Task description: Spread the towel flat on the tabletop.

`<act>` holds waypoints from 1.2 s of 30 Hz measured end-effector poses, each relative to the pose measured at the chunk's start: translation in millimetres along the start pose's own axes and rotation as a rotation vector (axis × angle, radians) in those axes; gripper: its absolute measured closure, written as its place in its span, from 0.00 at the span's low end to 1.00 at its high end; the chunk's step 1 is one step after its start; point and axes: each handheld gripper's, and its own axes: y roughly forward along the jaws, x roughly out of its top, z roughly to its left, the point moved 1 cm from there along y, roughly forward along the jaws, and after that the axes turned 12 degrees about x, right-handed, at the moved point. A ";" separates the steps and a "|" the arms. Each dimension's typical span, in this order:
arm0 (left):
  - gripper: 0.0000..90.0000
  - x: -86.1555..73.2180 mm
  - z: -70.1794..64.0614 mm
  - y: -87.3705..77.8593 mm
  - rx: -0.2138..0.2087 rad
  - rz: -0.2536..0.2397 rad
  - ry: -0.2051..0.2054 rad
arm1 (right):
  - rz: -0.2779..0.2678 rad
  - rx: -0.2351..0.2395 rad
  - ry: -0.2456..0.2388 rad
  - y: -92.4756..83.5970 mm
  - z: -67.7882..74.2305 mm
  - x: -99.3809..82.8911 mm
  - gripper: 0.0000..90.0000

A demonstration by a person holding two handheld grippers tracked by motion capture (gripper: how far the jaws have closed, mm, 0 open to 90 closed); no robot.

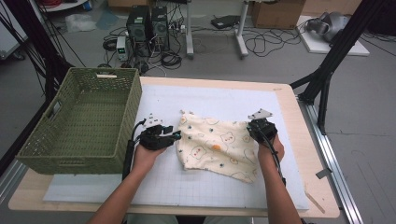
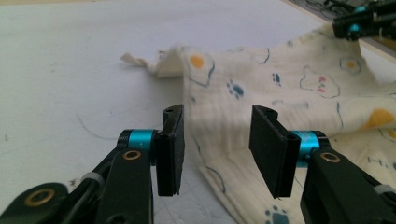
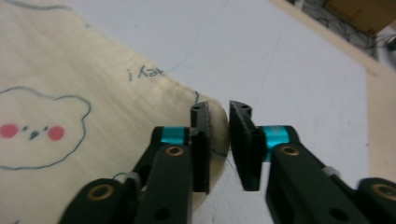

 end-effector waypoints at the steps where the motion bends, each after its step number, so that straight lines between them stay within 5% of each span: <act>1: 0.60 0.6 1.4 0.7 0.002 -0.001 -0.006 | 0.009 0.011 0.001 1.3 -1.1 -1.6 0.81; 9: 0.57 11.2 12.0 9.8 0.023 -0.005 -0.063 | -0.109 0.095 0.077 -19.2 -1.7 -2.7 0.64; 12: 0.56 9.7 16.0 16.4 0.014 -0.001 -0.113 | -0.119 0.124 0.076 -25.8 0.7 -9.2 0.62; 17: 0.55 3.6 18.1 29.7 0.018 0.038 -0.133 | -0.123 0.170 0.095 -32.7 3.1 -24.3 0.60; 24: 0.52 16.7 7.2 43.7 0.008 0.047 -0.065 | -0.140 0.215 0.091 -42.0 7.0 -34.2 0.58; 29: 0.52 19.8 2.5 61.9 0.044 0.076 -0.041 | -0.137 0.251 0.085 -45.3 9.0 -39.5 0.57; 32: 0.52 14.9 2.8 73.3 0.087 0.138 -0.018 | -0.131 0.248 0.095 -43.7 7.5 -42.2 0.56; 36: 0.66 15.0 0.9 75.7 0.104 0.158 0.006 | -0.129 0.248 0.105 -41.8 5.3 -44.3 0.56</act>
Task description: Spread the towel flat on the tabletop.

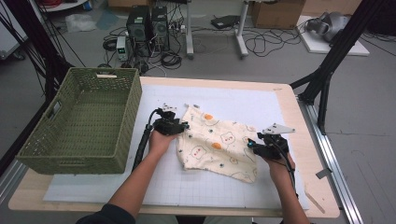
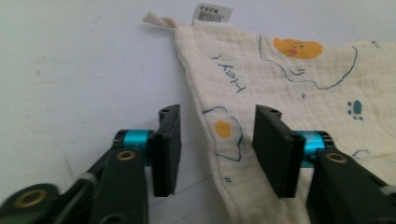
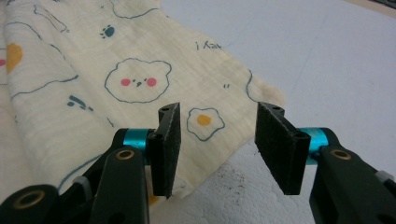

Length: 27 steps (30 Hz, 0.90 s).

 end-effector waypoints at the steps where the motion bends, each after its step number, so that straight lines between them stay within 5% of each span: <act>1: 0.81 -0.2 -1.3 -1.2 0.032 0.007 0.047 | 0.001 0.000 -0.001 0.3 -0.7 -0.2 0.56; 2: 0.97 -0.3 -0.8 -1.7 0.040 0.005 0.075 | 0.005 0.001 0.009 0.3 -0.6 -0.4 0.56; 3: 0.97 0.1 0.9 -1.8 0.043 0.008 0.052 | 0.005 0.000 0.008 0.5 -0.6 -0.5 0.56; 9: 0.97 2.5 28.0 -10.8 0.222 -0.003 -0.054 | 0.007 0.000 0.007 2.2 1.1 0.2 0.56; 12: 0.95 3.3 32.8 -14.9 0.208 -0.025 -0.060 | -0.009 0.001 0.017 5.5 0.8 1.9 0.57; 16: 0.73 3.4 37.1 -18.6 0.155 -0.029 -0.116 | -0.028 0.002 0.062 10.8 -5.8 7.4 0.58; 21: 0.62 1.5 33.0 -24.6 0.123 -0.033 -0.071 | -0.025 0.047 0.121 23.9 -12.7 19.1 0.60; 24: 0.61 0.0 32.4 -29.0 0.116 -0.049 -0.074 | 0.047 0.098 0.101 42.8 -8.4 22.7 0.58; 27: 0.58 -1.1 32.2 -30.9 0.084 -0.034 -0.074 | 0.117 0.103 0.011 57.9 0.4 23.5 0.59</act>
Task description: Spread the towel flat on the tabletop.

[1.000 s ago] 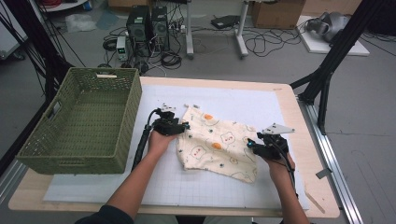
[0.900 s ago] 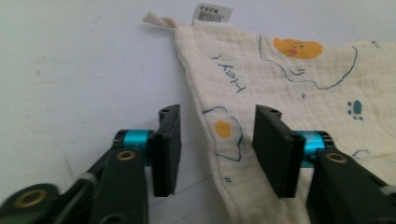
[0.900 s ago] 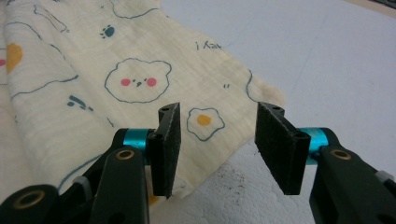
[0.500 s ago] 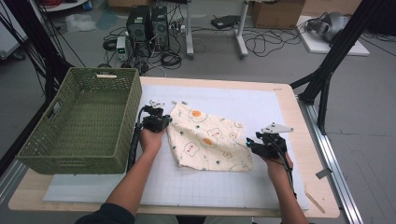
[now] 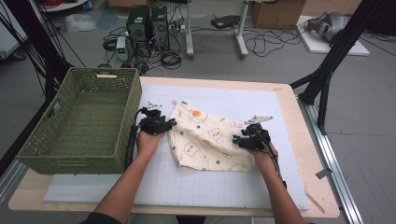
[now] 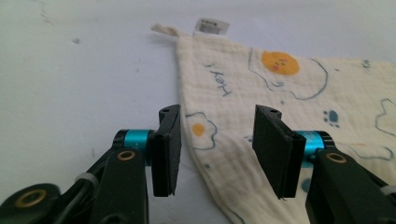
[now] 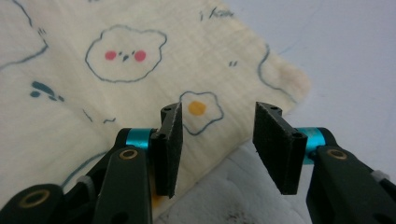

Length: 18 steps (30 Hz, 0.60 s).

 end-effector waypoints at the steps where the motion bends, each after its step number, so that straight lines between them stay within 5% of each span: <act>1: 0.58 0.0 -0.1 -1.1 0.000 -0.002 0.005 | 0.017 0.001 -0.007 4.0 1.4 0.2 0.60; 3: 0.58 0.3 -0.1 -3.3 -0.006 -0.012 0.005 | 0.016 0.025 -0.004 6.7 0.7 0.6 0.70; 5: 0.58 0.4 0.4 -4.5 -0.010 -0.016 0.003 | 0.028 0.040 -0.019 5.9 -2.0 2.6 0.95; 8: 0.58 -1.3 1.5 -6.2 -0.014 -0.017 0.003 | 0.045 0.042 -0.046 7.3 -6.4 6.9 0.97; 13: 0.57 -6.7 2.0 -8.0 -0.019 0.000 0.005 | 0.036 -0.131 -0.070 7.8 -23.1 22.1 0.97; 18: 0.54 -7.8 -1.9 -11.4 -0.063 0.027 0.030 | -0.033 -0.308 0.013 1.7 -45.7 29.8 0.96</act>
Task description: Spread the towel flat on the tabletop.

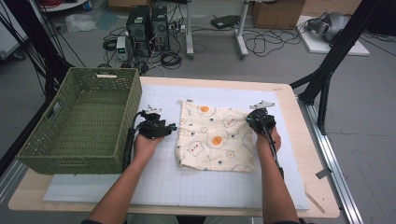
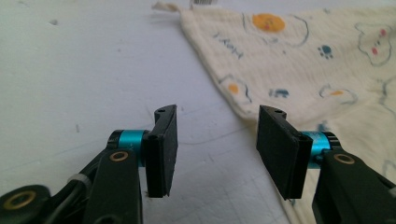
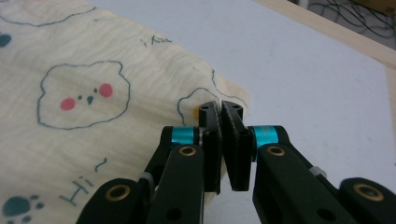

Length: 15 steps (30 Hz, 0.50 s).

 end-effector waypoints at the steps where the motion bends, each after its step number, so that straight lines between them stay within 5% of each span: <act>1: 0.54 0.1 -1.5 -0.6 -0.010 -0.002 0.005 | -0.004 -0.014 0.020 -0.2 -2.9 -0.7 0.95; 4: 0.54 0.4 -5.3 -2.4 -0.035 -0.006 0.017 | -0.021 0.022 0.056 -3.2 -4.3 -2.7 0.83; 15: 0.60 -11.9 -14.3 -4.4 -0.118 0.013 0.053 | -0.093 0.153 0.010 -37.9 13.7 -9.2 0.64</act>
